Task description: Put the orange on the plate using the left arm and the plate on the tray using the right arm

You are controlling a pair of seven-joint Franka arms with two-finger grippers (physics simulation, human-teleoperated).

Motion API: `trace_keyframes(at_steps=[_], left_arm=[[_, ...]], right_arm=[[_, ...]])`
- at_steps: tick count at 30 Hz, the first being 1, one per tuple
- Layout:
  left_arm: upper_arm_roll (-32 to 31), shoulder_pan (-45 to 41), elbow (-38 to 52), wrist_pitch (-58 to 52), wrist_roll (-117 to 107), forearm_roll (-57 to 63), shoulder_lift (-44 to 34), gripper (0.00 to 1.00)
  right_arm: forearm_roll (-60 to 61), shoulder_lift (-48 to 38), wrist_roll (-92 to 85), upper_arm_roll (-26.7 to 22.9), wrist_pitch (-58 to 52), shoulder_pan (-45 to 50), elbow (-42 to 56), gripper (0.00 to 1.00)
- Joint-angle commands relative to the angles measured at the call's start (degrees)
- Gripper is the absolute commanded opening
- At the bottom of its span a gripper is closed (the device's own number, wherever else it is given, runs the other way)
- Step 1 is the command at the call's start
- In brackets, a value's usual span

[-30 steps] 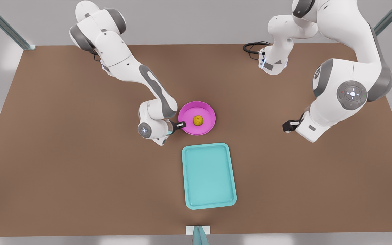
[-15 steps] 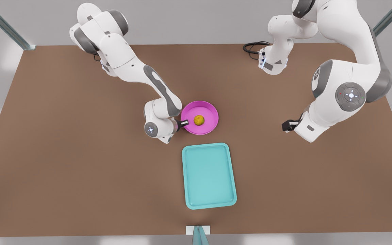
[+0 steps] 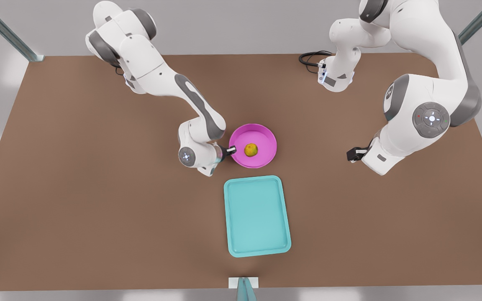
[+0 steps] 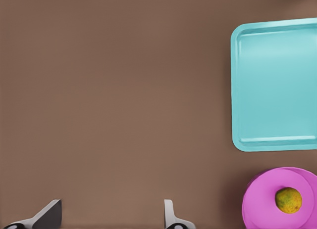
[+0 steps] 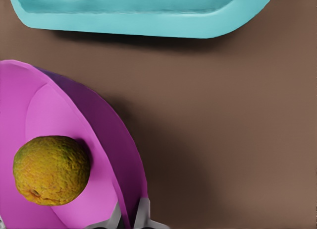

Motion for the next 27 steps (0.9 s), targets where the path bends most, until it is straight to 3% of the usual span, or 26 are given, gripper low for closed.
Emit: trace_keyframes(at_steps=[1,7,17,27], left_arm=[[0.0,-0.1,0.0,0.0,0.4,0.0,-0.1,1.00],[0.0,-0.1,1.2,-0.2,0.3,-0.8,-1.7,1.00],[0.2,0.4,1.6,-0.4,0.6,-4.4,0.6,1.00],[0.2,0.4,1.7,0.7,-0.4,-5.2,1.1,1.00]], right_arm=[[-0.1,-0.2,0.4,0.0,-0.2,-0.2,1.4,0.21],[1.5,1.6,5.9,-0.1,-0.1,-4.9,8.4,0.21],[1.0,16.3,12.4,-0.4,0.9,-10.5,30.8,0.21],[1.0,23.8,12.4,-0.4,2.3,-9.8,40.2,0.21]])
